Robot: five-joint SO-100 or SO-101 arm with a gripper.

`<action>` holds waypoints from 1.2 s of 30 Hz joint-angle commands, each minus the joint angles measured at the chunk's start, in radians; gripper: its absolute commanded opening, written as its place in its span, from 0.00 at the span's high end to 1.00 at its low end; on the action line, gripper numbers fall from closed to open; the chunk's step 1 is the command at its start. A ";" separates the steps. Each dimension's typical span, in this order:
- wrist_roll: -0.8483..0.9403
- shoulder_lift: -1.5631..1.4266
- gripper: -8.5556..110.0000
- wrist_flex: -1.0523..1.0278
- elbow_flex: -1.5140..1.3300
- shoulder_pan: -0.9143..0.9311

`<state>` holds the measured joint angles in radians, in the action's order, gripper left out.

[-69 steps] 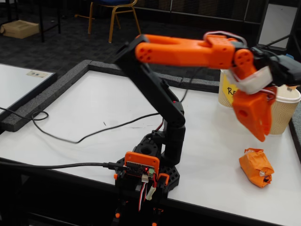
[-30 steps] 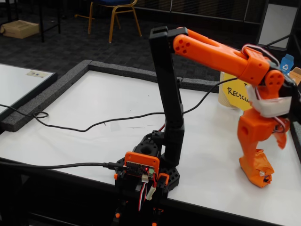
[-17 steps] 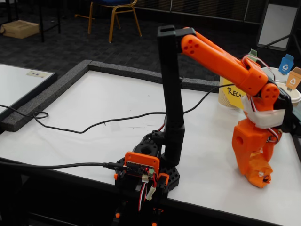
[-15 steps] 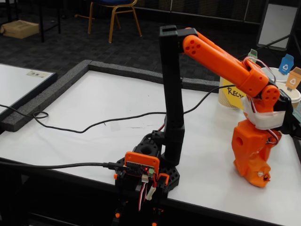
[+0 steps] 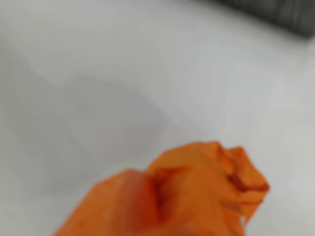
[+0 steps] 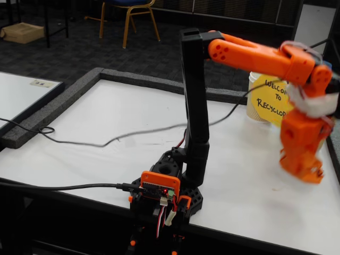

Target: Sort rubbish by color.

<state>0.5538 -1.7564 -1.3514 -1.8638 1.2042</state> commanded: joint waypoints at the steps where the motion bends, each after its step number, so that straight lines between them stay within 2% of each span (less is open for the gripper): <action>1: -0.017 -0.101 0.93 -0.020 0.259 -0.063; 8: 0.018 -0.176 0.93 -0.035 0.425 -0.181; 17: 0.360 -0.175 0.93 0.032 0.462 -0.299; 24: 0.621 -0.175 0.93 0.276 0.350 -0.302; 36: 0.657 -0.166 0.93 0.669 0.179 -0.382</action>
<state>1.1888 -1.7763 -0.8023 -1.7027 0.8698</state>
